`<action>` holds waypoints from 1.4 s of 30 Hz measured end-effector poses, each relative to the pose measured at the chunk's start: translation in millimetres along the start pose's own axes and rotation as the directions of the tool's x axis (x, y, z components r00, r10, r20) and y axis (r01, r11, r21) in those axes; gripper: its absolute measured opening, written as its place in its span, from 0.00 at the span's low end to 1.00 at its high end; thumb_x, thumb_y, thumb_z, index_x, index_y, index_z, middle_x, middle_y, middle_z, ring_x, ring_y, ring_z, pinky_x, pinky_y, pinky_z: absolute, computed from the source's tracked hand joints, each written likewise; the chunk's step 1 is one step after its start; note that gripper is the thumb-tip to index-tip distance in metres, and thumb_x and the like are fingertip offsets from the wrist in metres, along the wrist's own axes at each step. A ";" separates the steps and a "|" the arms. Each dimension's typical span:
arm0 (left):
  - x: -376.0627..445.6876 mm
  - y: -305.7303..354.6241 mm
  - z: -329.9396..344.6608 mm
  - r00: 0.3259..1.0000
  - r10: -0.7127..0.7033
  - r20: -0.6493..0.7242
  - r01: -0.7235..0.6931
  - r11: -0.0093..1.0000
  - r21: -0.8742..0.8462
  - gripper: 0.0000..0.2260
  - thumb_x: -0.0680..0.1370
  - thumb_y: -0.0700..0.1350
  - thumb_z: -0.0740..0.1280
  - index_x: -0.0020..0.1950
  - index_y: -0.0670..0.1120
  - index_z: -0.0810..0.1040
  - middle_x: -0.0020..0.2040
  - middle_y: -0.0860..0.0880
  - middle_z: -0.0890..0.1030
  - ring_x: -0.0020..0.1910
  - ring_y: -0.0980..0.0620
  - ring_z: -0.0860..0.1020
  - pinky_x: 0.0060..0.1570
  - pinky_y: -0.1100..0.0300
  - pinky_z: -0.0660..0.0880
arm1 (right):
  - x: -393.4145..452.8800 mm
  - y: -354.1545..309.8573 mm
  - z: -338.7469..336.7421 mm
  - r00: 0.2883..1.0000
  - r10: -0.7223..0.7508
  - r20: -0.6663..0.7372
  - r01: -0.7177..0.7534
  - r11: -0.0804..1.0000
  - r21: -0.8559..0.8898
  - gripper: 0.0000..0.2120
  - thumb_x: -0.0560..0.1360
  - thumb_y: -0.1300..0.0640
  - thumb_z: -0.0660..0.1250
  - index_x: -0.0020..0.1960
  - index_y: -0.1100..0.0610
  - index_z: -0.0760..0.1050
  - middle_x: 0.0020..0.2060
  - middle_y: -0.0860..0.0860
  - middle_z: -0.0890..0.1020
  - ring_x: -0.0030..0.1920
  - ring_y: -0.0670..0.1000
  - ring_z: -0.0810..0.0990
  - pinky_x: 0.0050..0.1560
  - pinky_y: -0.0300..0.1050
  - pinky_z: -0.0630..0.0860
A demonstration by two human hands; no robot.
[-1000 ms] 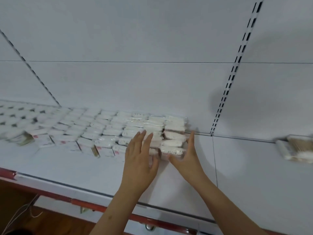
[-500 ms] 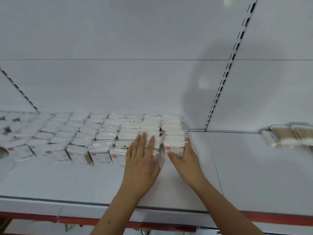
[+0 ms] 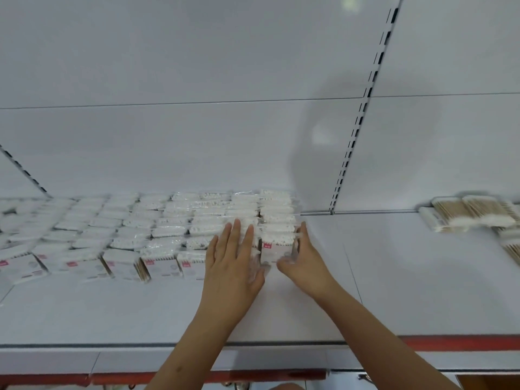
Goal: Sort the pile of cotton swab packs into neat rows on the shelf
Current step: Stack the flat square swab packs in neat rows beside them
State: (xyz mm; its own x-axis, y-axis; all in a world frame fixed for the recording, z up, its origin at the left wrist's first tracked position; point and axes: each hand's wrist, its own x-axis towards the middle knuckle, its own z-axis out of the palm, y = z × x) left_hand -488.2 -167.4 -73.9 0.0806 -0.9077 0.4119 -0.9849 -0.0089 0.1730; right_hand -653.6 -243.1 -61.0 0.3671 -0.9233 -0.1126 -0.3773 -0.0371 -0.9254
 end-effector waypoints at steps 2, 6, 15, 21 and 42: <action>2.7 8.1 -8.7 1.000 0.021 -0.004 -0.021 0.999 -0.039 0.34 0.79 0.61 0.59 0.80 0.46 0.61 0.81 0.43 0.57 0.81 0.45 0.53 0.78 0.46 0.48 | -4.0 -2.7 -10.9 0.999 0.041 -0.006 -0.042 0.997 -0.061 0.49 0.75 0.62 0.70 0.81 0.51 0.38 0.73 0.41 0.65 0.71 0.43 0.67 0.60 0.32 0.64; 9.4 41.2 -18.5 0.995 0.065 -0.070 -0.080 0.965 -0.249 0.29 0.79 0.51 0.64 0.79 0.48 0.63 0.81 0.47 0.57 0.81 0.50 0.51 0.79 0.51 0.48 | -12.6 -1.3 -39.1 0.992 0.048 -0.113 -0.053 0.998 -0.040 0.44 0.77 0.63 0.66 0.81 0.48 0.39 0.80 0.48 0.55 0.78 0.51 0.58 0.73 0.42 0.60; 41.3 175.4 45.8 0.928 0.363 0.083 -0.273 0.815 -0.510 0.20 0.81 0.49 0.64 0.73 0.53 0.69 0.74 0.53 0.69 0.72 0.55 0.68 0.69 0.63 0.61 | -25.7 16.3 -202.7 0.750 -0.202 -0.630 0.060 0.969 -0.239 0.26 0.81 0.54 0.63 0.77 0.56 0.62 0.71 0.51 0.69 0.69 0.47 0.70 0.64 0.39 0.66; 54.5 246.9 95.2 0.834 0.412 0.367 -0.191 0.840 -0.507 0.25 0.82 0.57 0.50 0.78 0.51 0.64 0.80 0.49 0.58 0.79 0.49 0.57 0.76 0.53 0.56 | -35.3 95.8 -317.2 0.769 -0.182 -0.613 -0.258 0.789 -0.558 0.32 0.73 0.65 0.67 0.76 0.59 0.63 0.75 0.60 0.64 0.72 0.61 0.67 0.65 0.52 0.70; 69.0 279.7 129.5 0.962 0.135 0.237 -0.046 0.937 -0.346 0.22 0.78 0.55 0.54 0.69 0.54 0.75 0.66 0.56 0.72 0.67 0.53 0.67 0.60 0.57 0.65 | 22.1 177.3 -382.3 0.908 -0.400 -0.126 0.178 0.639 -0.748 0.37 0.71 0.55 0.70 0.77 0.55 0.60 0.77 0.53 0.62 0.71 0.58 0.68 0.69 0.52 0.70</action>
State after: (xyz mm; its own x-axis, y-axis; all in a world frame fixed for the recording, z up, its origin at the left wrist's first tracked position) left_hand -778.0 -286.9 -112.9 -0.0922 -0.9740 0.2072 -0.8736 0.1789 0.4525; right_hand -1037.4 -416.3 -89.2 0.3769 -0.8716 0.3135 -0.8120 -0.4738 -0.3409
